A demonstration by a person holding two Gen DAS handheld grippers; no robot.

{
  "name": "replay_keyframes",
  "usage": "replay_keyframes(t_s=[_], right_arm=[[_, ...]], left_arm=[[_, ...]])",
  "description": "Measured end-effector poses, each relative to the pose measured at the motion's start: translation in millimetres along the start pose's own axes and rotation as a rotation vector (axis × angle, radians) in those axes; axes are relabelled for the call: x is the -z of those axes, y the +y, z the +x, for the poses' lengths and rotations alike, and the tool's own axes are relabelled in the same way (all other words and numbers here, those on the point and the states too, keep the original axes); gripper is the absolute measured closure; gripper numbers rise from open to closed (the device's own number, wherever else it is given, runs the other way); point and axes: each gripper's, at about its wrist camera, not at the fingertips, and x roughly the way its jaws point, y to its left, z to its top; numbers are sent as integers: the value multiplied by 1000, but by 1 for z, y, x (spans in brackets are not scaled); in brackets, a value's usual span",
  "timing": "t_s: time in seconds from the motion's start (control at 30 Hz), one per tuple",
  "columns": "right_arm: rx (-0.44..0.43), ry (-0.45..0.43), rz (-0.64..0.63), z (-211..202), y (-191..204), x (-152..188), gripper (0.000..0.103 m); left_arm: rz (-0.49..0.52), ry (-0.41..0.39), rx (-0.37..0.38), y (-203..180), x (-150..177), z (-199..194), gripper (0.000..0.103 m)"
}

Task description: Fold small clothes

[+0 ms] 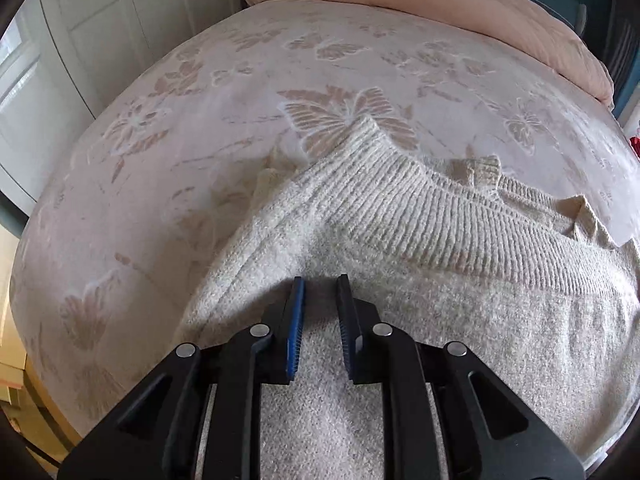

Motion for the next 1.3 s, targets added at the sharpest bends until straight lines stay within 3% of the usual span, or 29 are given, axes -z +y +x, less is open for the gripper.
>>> replay_keyframes(t_s=[0.07, 0.23, 0.33, 0.43, 0.5, 0.57, 0.63, 0.7, 0.73, 0.9, 1.0, 1.07, 1.17, 1.3], right_arm=[[37, 96, -20, 31, -8, 14, 103], [-28, -58, 57, -39, -8, 17, 103], [-10, -55, 55, -53, -13, 31, 100], [-39, -45, 122, -53, -32, 32, 96], [-53, -31, 119, -45, -36, 22, 85], [-50, -20, 99, -33, -31, 11, 62], [-64, 9, 74, -14, -24, 1, 57], [-76, 73, 53, 11, -17, -5, 63], [-87, 90, 43, 18, -14, -7, 95], [-67, -30, 135, -5, -31, -13, 97], [-24, 109, 80, 37, -30, -1, 96], [-8, 52, 64, 17, -22, -3, 92], [-61, -65, 69, -35, -4, -1, 88], [-186, -77, -45, -76, 48, 29, 88]], left_arm=[[2, -7, -3, -2, 1, -2, 87], [-21, -6, 66, 6, 12, -33, 86], [-17, -27, 40, 14, 28, -47, 83], [-48, 14, 32, 30, 43, -38, 83], [-68, 10, 57, 37, 48, -35, 82], [-56, 12, 36, 33, 47, -35, 82], [-58, 21, 21, 30, 46, -35, 82], [-62, 31, 16, 29, 45, -34, 82], [-66, 34, 19, 30, 45, -33, 82], [-48, 36, 23, 32, 45, -29, 81], [-31, 32, 2, 26, 46, -26, 82], [-33, 35, -7, 24, 45, -27, 82], [-57, 36, 21, 29, 44, -33, 82], [-98, 14, 55, 39, 53, -54, 82]])
